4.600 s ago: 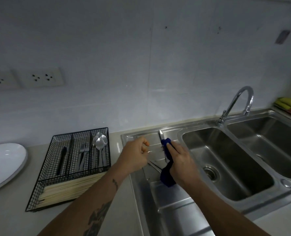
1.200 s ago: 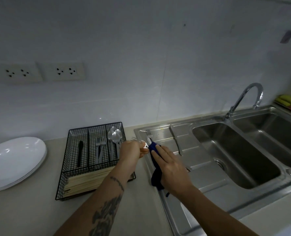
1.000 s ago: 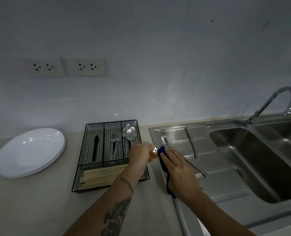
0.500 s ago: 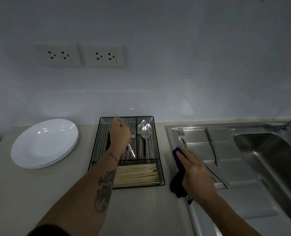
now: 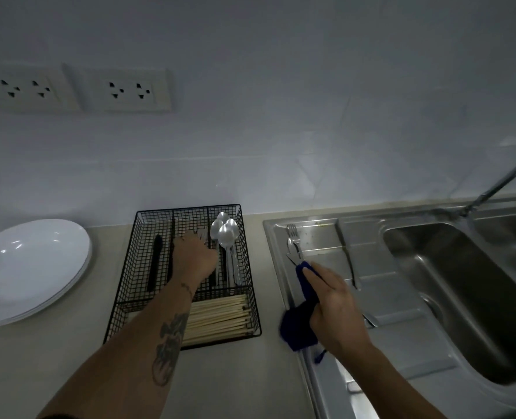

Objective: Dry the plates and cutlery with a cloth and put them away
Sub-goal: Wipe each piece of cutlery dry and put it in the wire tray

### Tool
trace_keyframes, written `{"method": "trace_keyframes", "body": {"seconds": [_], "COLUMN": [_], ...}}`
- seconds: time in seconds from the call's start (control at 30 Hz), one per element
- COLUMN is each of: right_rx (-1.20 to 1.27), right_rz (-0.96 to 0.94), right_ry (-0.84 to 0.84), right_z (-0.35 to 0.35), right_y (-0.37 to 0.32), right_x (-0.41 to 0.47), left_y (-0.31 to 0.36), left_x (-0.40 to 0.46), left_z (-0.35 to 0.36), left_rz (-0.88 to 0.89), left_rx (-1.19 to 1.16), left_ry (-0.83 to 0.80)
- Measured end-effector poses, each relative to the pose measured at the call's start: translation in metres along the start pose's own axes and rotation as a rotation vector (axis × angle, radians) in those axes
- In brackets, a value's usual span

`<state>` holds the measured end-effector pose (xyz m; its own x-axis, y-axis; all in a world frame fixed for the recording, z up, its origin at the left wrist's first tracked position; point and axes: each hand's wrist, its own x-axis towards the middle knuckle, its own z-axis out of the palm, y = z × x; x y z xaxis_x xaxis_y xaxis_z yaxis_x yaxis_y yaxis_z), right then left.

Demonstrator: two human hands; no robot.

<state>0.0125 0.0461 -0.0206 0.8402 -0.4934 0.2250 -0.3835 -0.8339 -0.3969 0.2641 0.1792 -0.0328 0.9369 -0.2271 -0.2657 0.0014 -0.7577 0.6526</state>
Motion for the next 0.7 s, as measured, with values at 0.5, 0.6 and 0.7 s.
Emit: {"method": "trace_keyframes", "body": {"seconds": [0.5, 0.6, 0.7], "right_rx": [0.017, 0.021, 0.044], "right_rz": [0.138, 0.141, 0.150], "right_ry": [-0.001, -0.011, -0.009], "right_z": [-0.027, -0.030, -0.031], "right_y": [0.053, 0.064, 0.069], "right_x": [-0.010, -0.011, -0.012], "left_y": [0.099, 0.115, 0.126], "left_x": [-0.018, -0.009, 0.006], "left_z": [0.094, 0.115, 0.134], "left_rz": [0.521, 0.441, 0.378], "left_rx": [0.114, 0.168, 0.179], "left_ry": [-0.115, -0.194, -0.200]}}
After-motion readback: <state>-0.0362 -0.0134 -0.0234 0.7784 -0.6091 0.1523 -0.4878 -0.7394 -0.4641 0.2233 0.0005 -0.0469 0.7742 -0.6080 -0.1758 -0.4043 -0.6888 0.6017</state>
